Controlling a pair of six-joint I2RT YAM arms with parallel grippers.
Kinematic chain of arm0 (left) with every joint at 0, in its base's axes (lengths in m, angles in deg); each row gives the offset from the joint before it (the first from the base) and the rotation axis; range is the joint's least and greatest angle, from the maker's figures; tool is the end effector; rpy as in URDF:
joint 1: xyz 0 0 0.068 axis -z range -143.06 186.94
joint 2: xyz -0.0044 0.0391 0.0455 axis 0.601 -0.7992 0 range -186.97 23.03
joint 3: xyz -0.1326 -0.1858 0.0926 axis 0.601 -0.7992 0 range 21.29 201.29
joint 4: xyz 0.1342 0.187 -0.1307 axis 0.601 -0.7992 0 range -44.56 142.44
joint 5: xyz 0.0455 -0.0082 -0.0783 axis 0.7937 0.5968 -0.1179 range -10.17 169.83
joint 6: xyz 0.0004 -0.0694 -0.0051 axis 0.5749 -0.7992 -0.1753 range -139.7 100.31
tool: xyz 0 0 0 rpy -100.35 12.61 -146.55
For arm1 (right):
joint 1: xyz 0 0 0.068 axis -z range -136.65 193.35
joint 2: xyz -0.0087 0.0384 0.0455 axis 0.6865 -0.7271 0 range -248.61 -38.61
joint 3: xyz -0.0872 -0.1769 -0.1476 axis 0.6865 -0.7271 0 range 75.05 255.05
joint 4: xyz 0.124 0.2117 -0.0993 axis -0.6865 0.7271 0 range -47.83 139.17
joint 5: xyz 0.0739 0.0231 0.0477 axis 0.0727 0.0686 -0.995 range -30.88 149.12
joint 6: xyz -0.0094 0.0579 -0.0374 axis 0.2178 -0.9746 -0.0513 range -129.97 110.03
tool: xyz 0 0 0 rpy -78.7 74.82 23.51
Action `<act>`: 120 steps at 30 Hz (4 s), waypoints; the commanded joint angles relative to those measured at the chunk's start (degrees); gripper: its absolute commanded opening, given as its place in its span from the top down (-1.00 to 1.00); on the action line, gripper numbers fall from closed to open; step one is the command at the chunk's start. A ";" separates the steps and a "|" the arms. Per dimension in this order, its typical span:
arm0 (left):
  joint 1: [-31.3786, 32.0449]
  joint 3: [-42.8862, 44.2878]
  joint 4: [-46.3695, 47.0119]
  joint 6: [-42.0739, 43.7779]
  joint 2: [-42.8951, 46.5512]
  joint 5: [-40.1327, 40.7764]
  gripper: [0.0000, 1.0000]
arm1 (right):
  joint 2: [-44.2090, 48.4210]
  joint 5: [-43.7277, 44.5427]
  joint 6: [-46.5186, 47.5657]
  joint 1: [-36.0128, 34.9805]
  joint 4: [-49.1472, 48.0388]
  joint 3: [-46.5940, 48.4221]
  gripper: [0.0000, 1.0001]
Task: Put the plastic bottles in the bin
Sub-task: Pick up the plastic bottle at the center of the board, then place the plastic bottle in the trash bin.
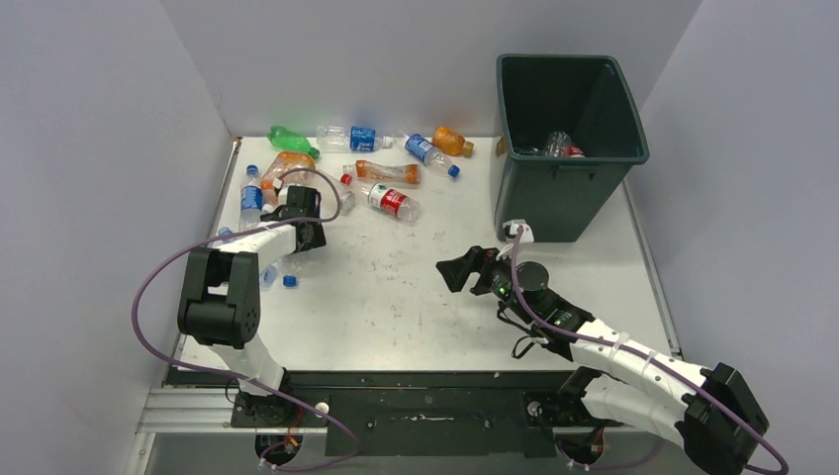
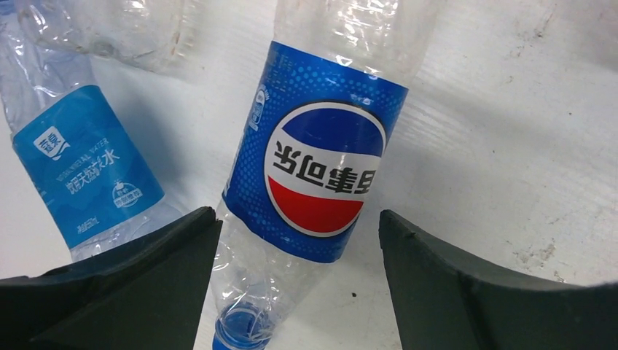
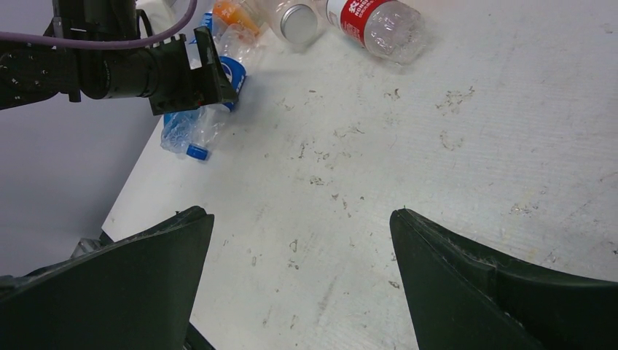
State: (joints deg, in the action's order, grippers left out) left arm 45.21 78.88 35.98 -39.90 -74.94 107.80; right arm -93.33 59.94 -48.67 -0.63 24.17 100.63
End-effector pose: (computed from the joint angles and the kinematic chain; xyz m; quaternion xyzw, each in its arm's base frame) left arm 0.3489 -0.0239 0.1285 -0.1653 0.9178 0.1564 0.3253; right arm 0.1860 0.1784 0.2128 -0.0310 0.7717 0.4154 0.4805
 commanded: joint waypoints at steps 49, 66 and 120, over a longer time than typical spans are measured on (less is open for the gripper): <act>37.69 -41.19 71.13 -46.29 51.68 -14.67 0.86 | -10.23 -6.50 7.27 -14.44 -28.05 4.33 -0.92; 39.80 -40.99 69.39 -44.66 52.15 -16.77 -0.09 | -13.71 -8.34 5.77 -15.08 -31.07 6.28 0.88; 57.29 -11.18 17.63 98.13 43.77 -10.13 0.27 | -3.21 -18.04 22.40 -10.03 63.39 49.42 0.01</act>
State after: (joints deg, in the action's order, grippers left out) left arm 102.22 67.58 44.28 61.58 -32.17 97.61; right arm -98.34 43.20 -27.16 -10.67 89.87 145.50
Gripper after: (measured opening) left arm 0.438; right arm 0.367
